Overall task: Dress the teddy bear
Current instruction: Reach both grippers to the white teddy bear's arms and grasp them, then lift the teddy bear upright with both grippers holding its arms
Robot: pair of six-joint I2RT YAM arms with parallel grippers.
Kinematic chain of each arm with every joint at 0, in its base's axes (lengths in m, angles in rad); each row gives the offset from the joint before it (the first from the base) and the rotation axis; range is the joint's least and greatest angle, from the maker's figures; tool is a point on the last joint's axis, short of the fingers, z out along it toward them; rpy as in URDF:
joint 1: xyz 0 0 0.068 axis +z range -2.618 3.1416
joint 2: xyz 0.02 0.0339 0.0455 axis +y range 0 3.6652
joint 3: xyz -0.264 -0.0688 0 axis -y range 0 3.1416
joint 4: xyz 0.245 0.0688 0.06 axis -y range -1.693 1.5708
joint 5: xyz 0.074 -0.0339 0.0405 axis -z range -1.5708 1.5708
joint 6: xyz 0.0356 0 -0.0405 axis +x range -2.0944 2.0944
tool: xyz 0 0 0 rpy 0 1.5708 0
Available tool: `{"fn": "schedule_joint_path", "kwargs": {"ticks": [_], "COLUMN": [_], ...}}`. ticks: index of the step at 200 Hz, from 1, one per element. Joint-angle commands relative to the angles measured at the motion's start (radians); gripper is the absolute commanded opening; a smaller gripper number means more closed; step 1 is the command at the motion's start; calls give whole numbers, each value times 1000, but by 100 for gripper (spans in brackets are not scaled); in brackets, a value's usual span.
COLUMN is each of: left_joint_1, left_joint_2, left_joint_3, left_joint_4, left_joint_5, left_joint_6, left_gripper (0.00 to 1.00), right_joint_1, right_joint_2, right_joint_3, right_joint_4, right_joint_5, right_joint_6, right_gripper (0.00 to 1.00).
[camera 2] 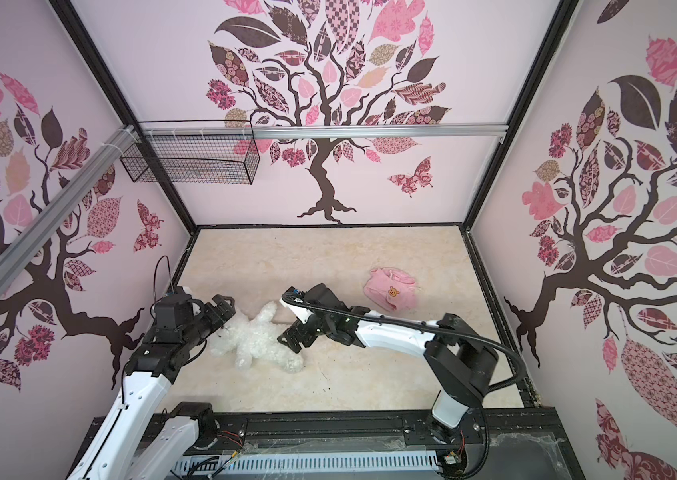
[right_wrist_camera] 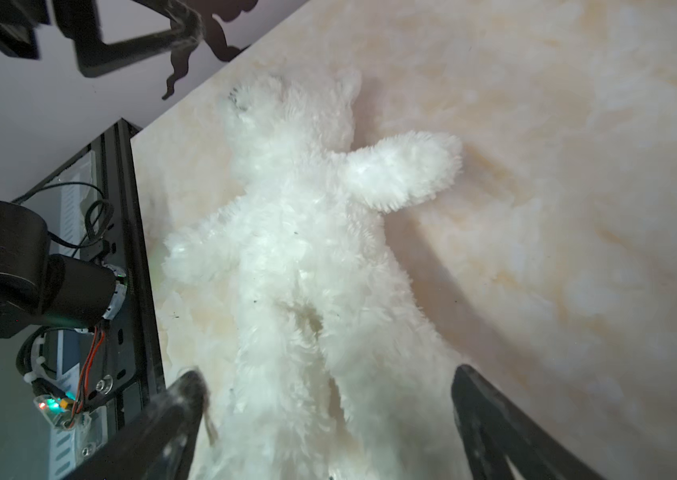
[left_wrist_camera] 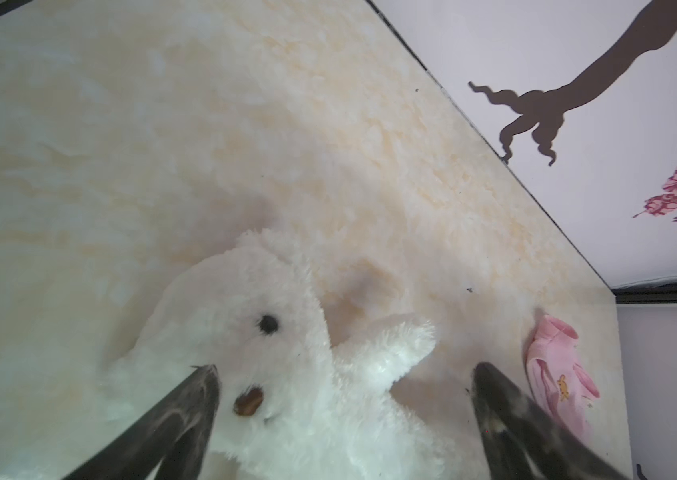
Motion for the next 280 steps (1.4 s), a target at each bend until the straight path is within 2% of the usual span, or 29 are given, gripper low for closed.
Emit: {"fn": "schedule_joint_path", "kwargs": {"ticks": [1,41,54,74,97,128,144,157,182,200,241,280], "left_joint_1": [26,29,27,14,-19,-41,-78,-132,-269,-344,-481,-531], "left_joint_2": [30,105,129,160,191,229,220,222,296,389,517,594], "left_joint_3": [-21,-91,-110,-138,-165,-104,-91,-95,-79,-54,-9,51], "left_joint_4": [-98,47,92,172,331,322,348,395,485,556,720,775], "left_joint_5": [-12,102,153,225,345,397,397,385,343,370,410,406], "left_joint_6": [-1,-49,-66,-101,-118,-91,-88,-94,-85,-79,-76,-76], "left_gripper": [97,97,97,97,97,97,97,97,97,97,97,97], "right_joint_1": [4,10,12,11,-7,-136,-213,-227,-220,-217,-138,-87], "right_joint_2": [134,370,424,439,352,121,-24,-118,-178,-196,-250,-309], "right_joint_3": [120,338,385,386,267,-64,-248,-360,-480,-571,-579,-583], "right_joint_4": [-34,-127,-173,-215,-163,39,166,240,355,494,556,599], "right_joint_5": [-82,-40,-34,-29,-2,5,55,145,235,287,445,524], "right_joint_6": [-52,-138,-160,-168,-105,144,274,340,437,492,463,445], "right_gripper": [95,88,79,56,29,14,13,12,11,10,6,4]}}
